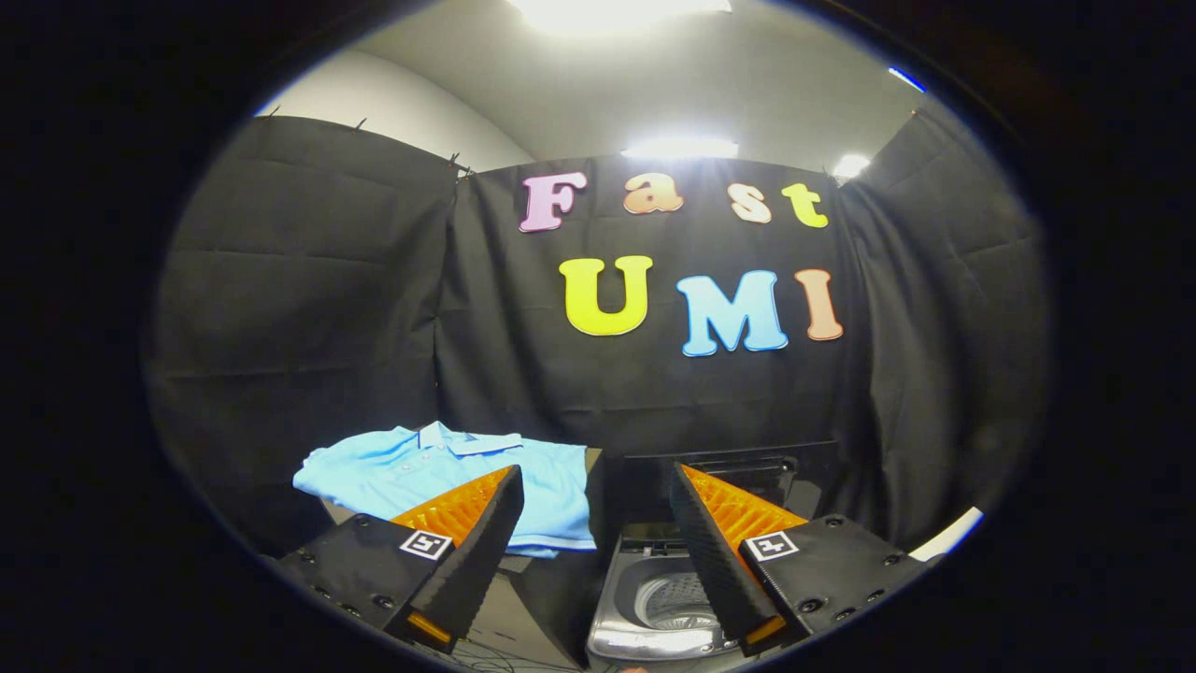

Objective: Put the clothes into the washing machine and then close the washing machine lid.

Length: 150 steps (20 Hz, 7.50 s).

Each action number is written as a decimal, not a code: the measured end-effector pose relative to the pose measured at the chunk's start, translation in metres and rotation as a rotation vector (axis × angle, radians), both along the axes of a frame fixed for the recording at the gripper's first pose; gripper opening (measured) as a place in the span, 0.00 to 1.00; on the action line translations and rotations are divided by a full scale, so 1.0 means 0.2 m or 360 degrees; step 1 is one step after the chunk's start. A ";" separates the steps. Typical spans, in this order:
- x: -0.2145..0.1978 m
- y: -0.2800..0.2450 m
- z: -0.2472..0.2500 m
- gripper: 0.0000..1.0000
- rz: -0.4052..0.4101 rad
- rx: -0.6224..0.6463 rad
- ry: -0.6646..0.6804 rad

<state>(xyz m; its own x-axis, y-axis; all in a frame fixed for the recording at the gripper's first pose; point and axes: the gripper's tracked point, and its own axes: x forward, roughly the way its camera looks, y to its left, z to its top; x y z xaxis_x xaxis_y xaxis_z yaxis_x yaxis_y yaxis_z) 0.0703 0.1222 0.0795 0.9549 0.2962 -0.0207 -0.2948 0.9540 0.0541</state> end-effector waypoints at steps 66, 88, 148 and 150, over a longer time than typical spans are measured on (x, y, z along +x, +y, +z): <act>0.47 1.44 -0.46 0.26 0.0900 -0.0423 0.1004; 0.50 1.17 -0.02 0.01 0.0797 -0.0030 0.0595; 0.77 -0.68 -0.62 0.01 -0.0056 0.0107 0.0814; 0.77 -0.70 -0.70 0.01 -0.0074 0.0081 0.0841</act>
<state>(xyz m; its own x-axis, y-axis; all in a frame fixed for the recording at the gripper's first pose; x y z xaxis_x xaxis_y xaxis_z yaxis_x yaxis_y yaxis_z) 0.2248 -0.0171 -0.0608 0.8302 0.2670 -0.4893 -0.1721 0.9577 0.2306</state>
